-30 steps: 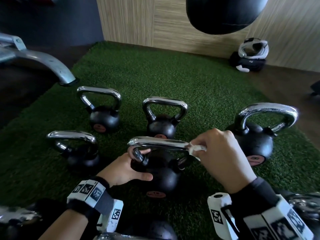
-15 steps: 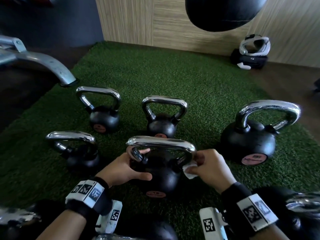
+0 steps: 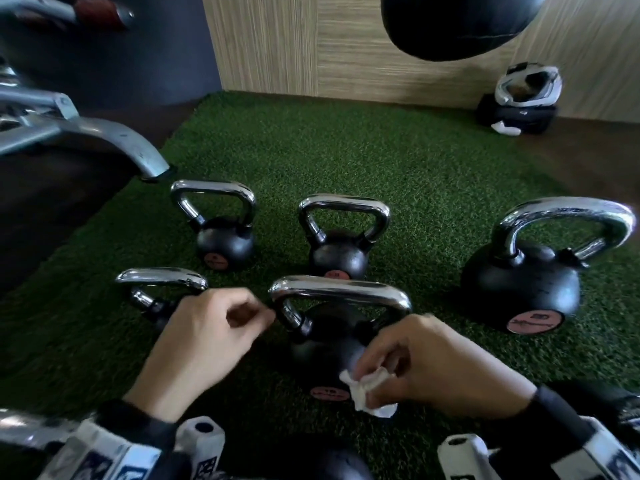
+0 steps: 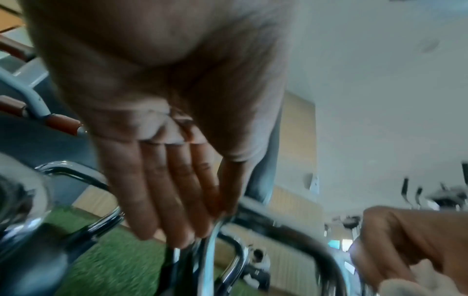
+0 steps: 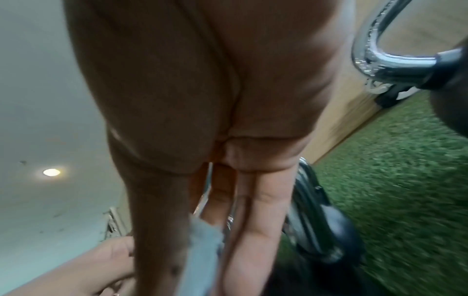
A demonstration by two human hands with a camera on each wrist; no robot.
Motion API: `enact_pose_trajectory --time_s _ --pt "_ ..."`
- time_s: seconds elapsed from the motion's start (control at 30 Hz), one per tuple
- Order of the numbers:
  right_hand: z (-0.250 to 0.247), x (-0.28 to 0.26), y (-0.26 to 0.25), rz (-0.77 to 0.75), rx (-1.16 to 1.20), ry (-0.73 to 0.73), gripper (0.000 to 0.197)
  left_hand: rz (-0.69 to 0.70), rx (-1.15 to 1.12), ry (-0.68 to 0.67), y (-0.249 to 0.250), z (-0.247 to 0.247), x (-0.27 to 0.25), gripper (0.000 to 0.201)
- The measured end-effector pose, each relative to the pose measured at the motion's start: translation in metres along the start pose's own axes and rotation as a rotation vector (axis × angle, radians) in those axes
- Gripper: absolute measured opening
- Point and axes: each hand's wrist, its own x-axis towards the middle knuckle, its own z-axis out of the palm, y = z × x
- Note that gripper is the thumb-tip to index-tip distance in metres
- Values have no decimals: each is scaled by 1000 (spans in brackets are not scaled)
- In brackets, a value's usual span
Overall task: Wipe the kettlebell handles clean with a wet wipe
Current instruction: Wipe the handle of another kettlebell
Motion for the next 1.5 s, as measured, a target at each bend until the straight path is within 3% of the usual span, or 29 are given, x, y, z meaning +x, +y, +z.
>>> enact_pose_trajectory --time_s 0.07,0.17,0.33,0.43,0.53,0.67,0.77,0.87,0.9,0.97,1.03,1.23,1.37,1.5 --pt "-7 -3 -17 -110 120 107 26 99 -227 -86 19 -17 1 14" --pt "-10 1 -29 -207 252 317 28 80 -548 -299 40 -21 9 30" --pt "-2 15 -34 -300 247 593 22 149 -620 -489 50 -21 21 37" --pt "2 22 -33 -312 252 732 22 95 -795 -519 55 -23 26 35" --pt "3 28 -33 -296 241 834 21 135 -795 -483 57 -18 35 31" --pt "4 27 -24 -306 296 796 28 217 -639 -378 60 -16 41 26" --pt "6 26 9 -246 236 842 41 297 -436 -103 59 -19 41 23" --pt "22 35 52 -34 458 899 44 427 -256 97 54 -12 40 21" --pt "29 39 63 28 573 848 47 471 -219 91 54 -7 40 20" --pt "47 46 83 85 715 598 55 528 -159 57 57 3 36 16" --pt "65 50 98 88 650 420 58 561 -92 84 62 10 33 15" --pt "76 48 106 106 545 494 49 564 2 111 52 7 25 22" --pt "76 46 103 131 566 526 43 456 -59 188 24 -3 22 29" --pt "77 47 100 126 506 604 30 483 -43 291 8 12 11 34"
